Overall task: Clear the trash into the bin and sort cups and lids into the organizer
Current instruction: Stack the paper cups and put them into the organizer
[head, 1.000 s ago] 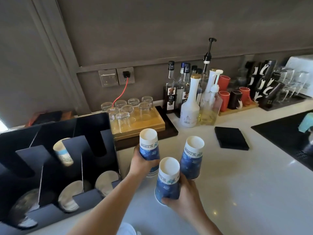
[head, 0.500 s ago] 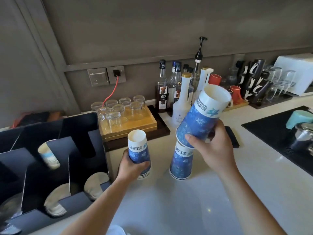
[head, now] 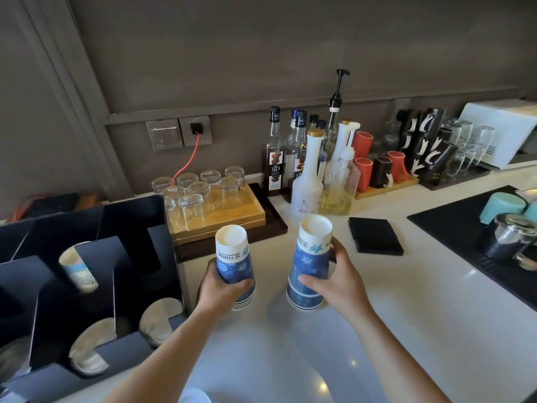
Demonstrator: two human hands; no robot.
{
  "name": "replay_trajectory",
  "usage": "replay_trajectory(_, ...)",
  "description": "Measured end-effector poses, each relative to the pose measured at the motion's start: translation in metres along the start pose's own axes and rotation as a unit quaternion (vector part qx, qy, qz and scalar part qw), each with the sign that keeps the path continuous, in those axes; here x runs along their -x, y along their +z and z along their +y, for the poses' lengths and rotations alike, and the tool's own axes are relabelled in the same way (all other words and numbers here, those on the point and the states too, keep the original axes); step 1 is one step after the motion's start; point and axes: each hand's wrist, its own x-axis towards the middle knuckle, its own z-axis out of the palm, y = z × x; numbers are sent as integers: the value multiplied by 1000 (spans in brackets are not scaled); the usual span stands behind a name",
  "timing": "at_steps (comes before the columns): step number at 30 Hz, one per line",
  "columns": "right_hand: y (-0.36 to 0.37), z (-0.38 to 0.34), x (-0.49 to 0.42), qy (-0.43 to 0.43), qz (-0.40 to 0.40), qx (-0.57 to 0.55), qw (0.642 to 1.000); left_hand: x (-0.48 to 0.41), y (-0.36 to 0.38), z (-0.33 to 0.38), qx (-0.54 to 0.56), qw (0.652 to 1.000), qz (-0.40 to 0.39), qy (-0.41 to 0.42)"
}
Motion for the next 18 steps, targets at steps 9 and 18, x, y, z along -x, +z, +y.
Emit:
replay_trajectory(9,22,36,7,86,-68,34,993,3,-1,-3,-14,1000,-16,1)
replay_trajectory(18,15,40,24,52,-8,-37,998,11,3,6,38,999,-3,-29)
